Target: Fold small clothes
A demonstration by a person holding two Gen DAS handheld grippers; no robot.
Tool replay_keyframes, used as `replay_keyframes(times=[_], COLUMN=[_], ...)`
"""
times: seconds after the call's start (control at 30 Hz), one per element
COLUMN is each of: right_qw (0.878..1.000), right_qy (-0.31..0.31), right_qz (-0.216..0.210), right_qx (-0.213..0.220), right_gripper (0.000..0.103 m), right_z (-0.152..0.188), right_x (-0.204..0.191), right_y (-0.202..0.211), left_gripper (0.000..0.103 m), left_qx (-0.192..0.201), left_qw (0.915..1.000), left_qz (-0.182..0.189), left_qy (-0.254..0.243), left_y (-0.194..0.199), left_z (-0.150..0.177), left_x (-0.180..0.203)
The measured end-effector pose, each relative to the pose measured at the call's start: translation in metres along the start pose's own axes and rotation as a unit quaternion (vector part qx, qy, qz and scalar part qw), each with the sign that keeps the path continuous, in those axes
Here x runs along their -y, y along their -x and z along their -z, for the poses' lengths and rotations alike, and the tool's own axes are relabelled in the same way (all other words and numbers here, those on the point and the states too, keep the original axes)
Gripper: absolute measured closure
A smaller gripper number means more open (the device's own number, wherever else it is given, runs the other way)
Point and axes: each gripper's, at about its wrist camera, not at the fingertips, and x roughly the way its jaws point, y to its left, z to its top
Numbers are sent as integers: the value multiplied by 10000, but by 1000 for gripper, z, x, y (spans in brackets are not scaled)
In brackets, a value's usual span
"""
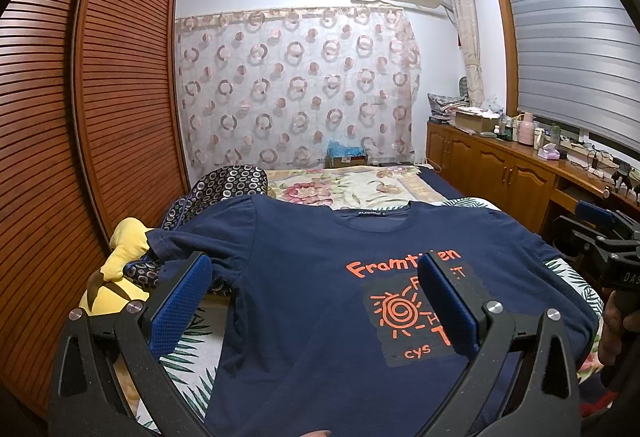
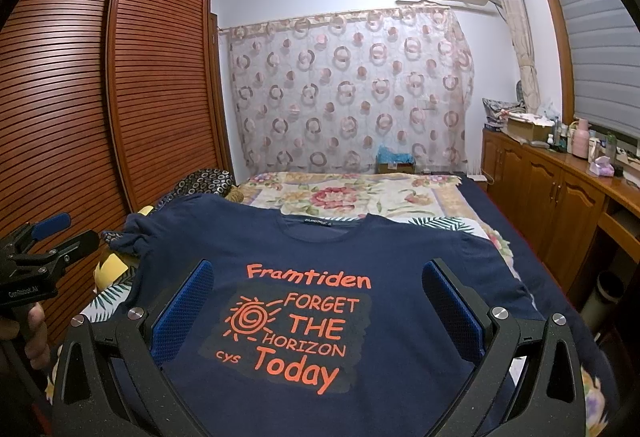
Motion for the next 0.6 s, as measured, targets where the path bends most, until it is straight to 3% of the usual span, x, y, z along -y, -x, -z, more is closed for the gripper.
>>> replay_keyframes(times=[0.37,0.6], right_qw=[9998,9991], right_qy=[53,192], right_qz=[-156,-287], right_qx=[-108,-229], right_gripper=[0,0], right_z=[2,-3], right_x=[-1,-3], right_y=[-8,-21], left_gripper=[0,0], left_qx=[-208,-383], left_qw=[9997,9991], left_qz=[108,162], left_qy=[-26,-85], left_y=[-4,-17], left_z=[-5,-4], left_x=[-3,-26])
